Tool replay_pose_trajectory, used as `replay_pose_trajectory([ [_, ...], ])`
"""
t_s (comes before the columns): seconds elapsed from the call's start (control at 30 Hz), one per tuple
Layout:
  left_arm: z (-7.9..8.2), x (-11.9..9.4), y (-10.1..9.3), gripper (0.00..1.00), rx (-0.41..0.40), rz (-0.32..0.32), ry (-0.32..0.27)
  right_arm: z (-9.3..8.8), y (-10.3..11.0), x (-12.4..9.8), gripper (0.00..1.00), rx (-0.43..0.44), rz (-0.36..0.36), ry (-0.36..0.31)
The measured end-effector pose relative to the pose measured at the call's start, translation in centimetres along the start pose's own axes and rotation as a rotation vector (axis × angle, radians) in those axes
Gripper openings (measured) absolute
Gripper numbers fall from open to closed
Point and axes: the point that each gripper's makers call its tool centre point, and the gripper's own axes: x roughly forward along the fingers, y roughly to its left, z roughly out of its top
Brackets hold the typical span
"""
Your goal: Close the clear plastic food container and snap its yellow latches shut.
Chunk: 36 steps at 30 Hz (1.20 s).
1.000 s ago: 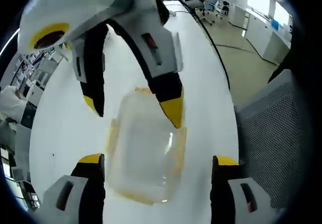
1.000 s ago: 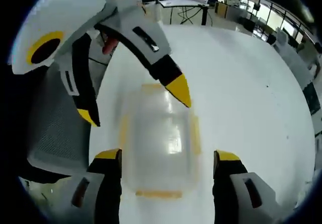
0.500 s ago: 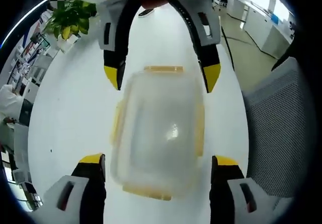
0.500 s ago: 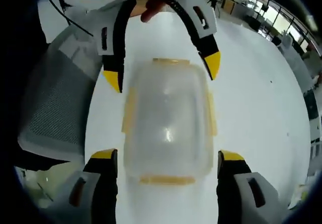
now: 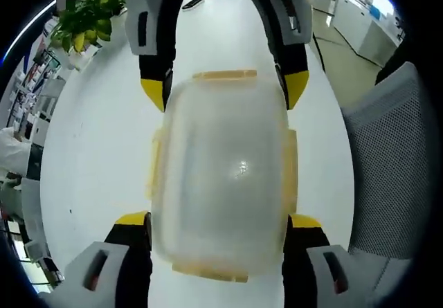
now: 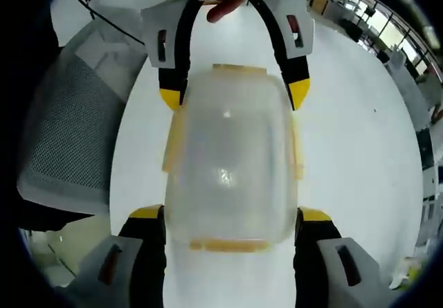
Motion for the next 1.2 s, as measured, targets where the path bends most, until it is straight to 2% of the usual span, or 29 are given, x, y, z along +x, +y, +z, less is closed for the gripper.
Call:
replay_pose_trajectory([
  [0.17,-0.1,-0.1,-0.2,0.73,-0.027,0.007,0.002,0.2,0.0,0.1,0.73,-0.02,0.008,-0.008],
  [0.37,-0.5,-0.3,-0.6,0.73,-0.071,0.016,0.003,0.4,0.0,0.3,0.73,-0.066,0.026,0.017],
  [0.6,-1.2,-0.6,-1.1,0.73,-0.133,0.035,0.014,1.1,0.1,0.6,0.72,-0.116,0.041,-0.004],
  [0.97,-2.4,-1.0,-1.7,0.73,-0.207,0.057,0.019,2.3,0.1,1.2,0.72,-0.178,0.058,0.014],
  [1.2,-3.3,-1.4,-1.9,0.73,-0.239,0.073,-0.002,3.2,0.1,1.6,0.73,-0.2,0.058,0.035],
])
